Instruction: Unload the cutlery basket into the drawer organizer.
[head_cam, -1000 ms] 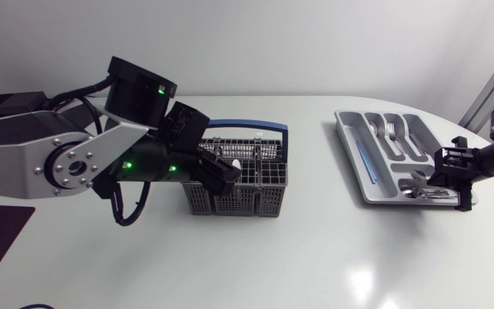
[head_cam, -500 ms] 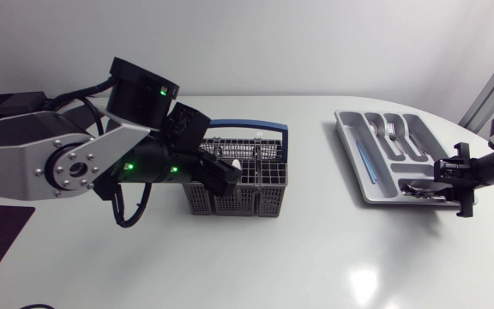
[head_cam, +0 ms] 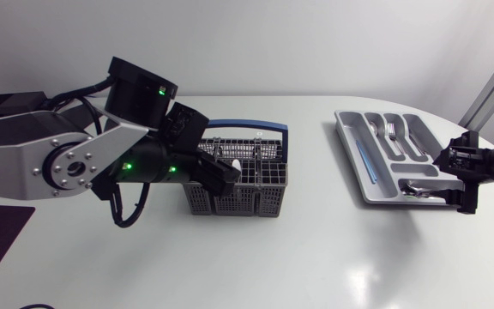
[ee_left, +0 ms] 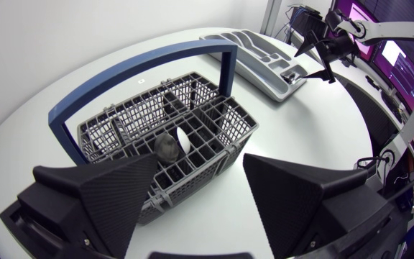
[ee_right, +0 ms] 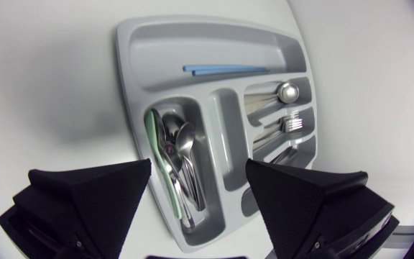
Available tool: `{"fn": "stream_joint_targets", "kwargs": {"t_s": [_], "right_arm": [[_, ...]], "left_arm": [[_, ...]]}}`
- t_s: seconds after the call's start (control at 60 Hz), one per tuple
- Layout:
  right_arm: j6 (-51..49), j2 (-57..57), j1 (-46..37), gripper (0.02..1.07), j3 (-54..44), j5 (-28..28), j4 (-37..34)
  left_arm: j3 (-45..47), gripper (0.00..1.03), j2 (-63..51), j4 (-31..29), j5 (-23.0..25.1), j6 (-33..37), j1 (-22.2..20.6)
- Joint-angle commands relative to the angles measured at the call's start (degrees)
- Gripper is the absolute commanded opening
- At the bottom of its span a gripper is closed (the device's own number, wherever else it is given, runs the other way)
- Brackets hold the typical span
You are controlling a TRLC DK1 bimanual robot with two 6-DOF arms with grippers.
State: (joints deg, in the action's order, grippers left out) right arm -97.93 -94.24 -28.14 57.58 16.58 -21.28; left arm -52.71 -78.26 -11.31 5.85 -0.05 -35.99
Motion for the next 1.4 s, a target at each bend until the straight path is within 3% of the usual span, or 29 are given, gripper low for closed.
{"fn": "stream_joint_targets", "kwargs": {"t_s": [0.0,0.35,0.7,1.383], "right_arm": [[3.7,2.7,1.6,1.03,-1.5,1.4,-2.3],[19.9,15.6,12.7,1.03,-6.1,5.2,-10.7],[35.1,24.1,23.9,1.03,-11.3,5.2,-11.9],[46.3,29.5,36.0,1.03,-17.7,4.4,-9.0]], "left_arm": [[1.9,0.83,1.4,-0.5,-0.3,-0.6,0.8],[0.2,0.83,1.0,-1.3,-0.7,-1.4,0.1],[-3.8,0.83,-3.5,-1.9,-1.2,-4.9,-2.0],[-12.4,0.80,-14.4,-5.2,-3.4,-16.7,-2.7]]}}
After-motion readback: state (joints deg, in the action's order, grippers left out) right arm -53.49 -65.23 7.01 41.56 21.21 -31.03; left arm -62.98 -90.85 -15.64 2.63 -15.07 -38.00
